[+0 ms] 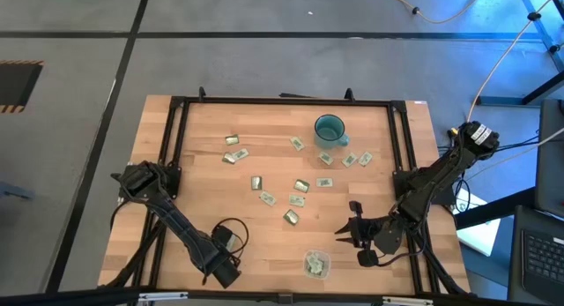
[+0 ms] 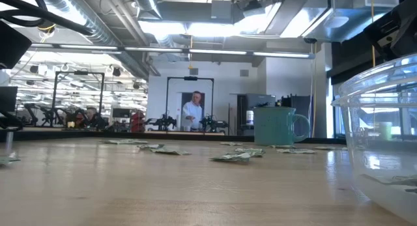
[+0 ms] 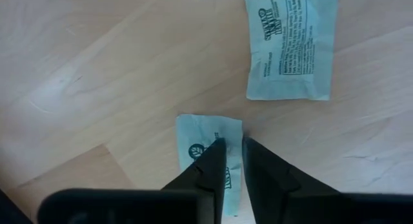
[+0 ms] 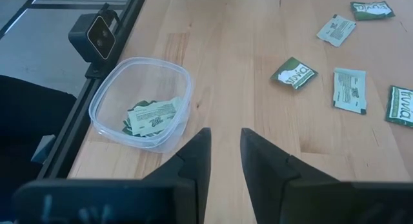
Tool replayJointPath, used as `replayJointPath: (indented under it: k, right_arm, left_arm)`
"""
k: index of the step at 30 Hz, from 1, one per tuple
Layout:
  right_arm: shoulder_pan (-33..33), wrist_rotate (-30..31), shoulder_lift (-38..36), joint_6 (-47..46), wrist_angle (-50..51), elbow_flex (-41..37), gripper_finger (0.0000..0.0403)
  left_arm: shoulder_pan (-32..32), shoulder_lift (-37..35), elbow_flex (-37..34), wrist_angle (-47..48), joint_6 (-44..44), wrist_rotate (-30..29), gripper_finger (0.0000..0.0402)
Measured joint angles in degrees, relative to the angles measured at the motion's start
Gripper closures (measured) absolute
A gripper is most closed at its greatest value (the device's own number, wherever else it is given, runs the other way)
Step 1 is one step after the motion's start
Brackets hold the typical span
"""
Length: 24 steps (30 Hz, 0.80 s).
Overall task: Pick and place items into bin
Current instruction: Put the light green stevia packet into the transparent bin
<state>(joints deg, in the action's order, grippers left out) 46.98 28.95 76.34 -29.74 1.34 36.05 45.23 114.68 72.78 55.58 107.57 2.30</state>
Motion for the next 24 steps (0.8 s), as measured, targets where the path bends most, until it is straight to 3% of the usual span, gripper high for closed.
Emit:
replayJointPath:
  k: [12,15,24]
  right_arm:
    - [0.0,0.0,0.0,0.0,0.0,0.0,0.0315]
    - [0.0,0.0,0.0,-0.1,0.0,0.0,0.0315]
    - [0.0,0.0,0.0,0.0,0.0,0.0,0.0315]
  left_arm:
    - [0.0,0.0,0.0,-0.1,-5.9,-0.5,0.0379]
    - [0.0,0.0,0.0,-0.4,-8.8,-0.8,0.0396]
    - [-0.2,-0.1,-0.3,-3.2,-18.7,-3.7,0.0399]
